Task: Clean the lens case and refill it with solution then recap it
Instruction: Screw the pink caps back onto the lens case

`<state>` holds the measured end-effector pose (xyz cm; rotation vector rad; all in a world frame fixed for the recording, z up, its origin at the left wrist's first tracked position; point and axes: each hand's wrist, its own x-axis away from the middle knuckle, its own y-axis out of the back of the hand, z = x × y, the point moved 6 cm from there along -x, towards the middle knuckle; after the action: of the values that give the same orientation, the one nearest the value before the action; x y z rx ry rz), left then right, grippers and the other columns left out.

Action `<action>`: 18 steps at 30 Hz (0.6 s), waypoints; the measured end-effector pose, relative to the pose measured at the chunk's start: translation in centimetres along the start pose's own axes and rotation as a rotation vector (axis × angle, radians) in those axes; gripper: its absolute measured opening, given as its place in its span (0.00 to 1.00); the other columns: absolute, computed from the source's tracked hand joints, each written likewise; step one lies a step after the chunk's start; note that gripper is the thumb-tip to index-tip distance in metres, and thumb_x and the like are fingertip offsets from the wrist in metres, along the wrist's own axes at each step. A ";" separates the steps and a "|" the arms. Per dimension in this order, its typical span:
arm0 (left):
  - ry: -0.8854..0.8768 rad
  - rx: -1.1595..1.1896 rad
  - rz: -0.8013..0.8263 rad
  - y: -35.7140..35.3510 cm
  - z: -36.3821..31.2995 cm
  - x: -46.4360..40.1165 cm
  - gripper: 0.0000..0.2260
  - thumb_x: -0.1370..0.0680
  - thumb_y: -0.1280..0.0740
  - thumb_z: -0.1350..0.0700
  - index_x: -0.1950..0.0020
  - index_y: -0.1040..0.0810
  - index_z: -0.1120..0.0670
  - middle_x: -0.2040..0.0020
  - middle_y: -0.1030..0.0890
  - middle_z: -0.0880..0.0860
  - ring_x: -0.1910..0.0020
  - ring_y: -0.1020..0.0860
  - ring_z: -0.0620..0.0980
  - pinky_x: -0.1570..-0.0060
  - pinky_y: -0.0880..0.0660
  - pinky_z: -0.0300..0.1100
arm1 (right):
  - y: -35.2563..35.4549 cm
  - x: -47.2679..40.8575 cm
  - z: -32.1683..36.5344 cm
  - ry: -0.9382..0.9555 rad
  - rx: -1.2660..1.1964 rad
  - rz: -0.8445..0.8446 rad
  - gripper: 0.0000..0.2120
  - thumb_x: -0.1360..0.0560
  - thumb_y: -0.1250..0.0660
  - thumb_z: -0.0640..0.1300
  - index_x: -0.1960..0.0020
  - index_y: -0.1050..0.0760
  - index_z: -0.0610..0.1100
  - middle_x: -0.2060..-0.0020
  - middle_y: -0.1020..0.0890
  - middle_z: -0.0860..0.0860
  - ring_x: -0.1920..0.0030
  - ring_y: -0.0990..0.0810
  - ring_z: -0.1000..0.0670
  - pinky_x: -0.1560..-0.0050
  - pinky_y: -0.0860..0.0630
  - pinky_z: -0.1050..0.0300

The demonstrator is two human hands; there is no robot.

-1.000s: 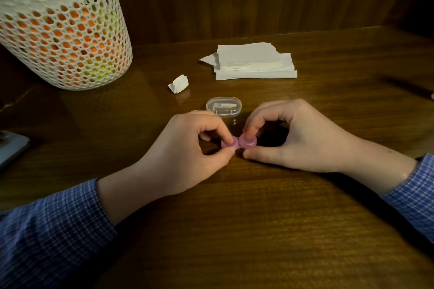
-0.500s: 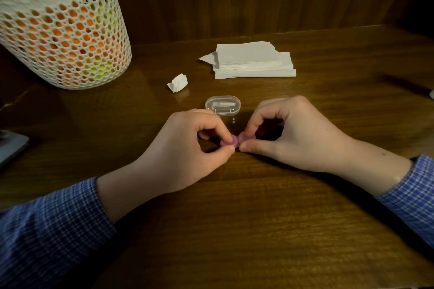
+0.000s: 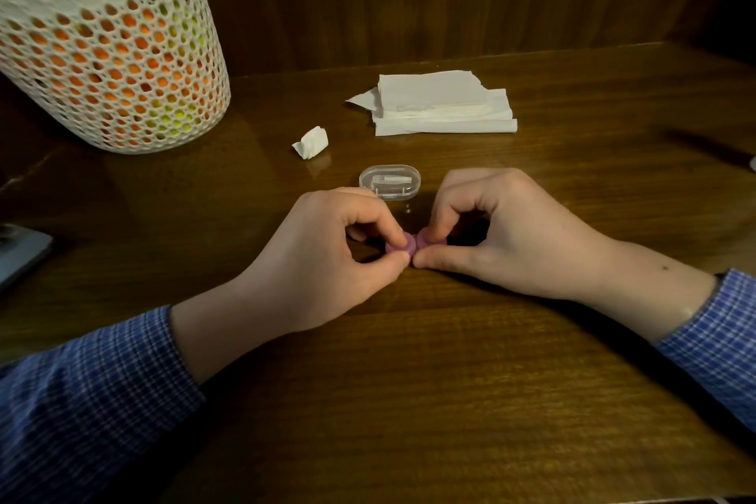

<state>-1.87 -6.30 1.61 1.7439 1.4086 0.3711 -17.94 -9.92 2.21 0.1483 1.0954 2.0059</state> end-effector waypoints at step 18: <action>-0.003 0.006 0.004 0.1 -0.1 0.0 0.04 0.25 0.23 0.55 0.51 0.12 0.50 0.53 0.14 0.43 0.50 0.17 0.41 0.49 0.20 0.37 | 0.3 0.1 0.0 0.000 0.032 0.129 0.04 0.27 0.24 0.47 0.53 0.13 0.50 0.53 0.15 0.58 0.50 0.17 0.60 0.44 0.20 0.61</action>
<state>-1.87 -6.28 1.74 1.7513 1.4059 0.3672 -18.17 -9.95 2.35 0.2407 1.1435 2.1030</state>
